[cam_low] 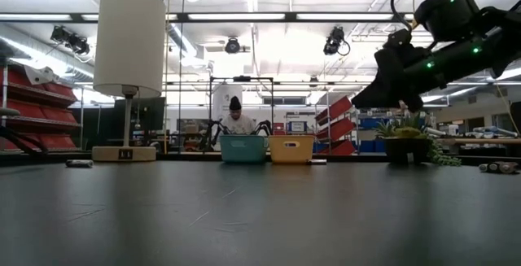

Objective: Sort batteries
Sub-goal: Put the gold black battery into the blue bin

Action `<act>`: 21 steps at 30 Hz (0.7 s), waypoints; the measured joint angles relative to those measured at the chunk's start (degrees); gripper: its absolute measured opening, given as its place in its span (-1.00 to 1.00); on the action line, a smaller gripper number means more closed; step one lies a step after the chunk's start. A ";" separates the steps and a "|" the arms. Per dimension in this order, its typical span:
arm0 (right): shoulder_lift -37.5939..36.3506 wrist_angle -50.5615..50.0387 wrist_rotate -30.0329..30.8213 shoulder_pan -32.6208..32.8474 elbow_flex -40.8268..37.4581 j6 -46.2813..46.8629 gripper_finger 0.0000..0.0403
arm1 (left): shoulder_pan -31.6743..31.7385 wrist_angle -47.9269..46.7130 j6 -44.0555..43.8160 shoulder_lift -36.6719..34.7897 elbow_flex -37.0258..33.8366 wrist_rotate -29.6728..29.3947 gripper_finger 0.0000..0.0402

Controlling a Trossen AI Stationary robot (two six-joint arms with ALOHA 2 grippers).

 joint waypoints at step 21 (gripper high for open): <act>-0.02 -1.30 0.76 2.75 0.00 2.89 -0.57 | 32.12 -17.30 -11.44 -11.78 3.04 -5.35 -0.33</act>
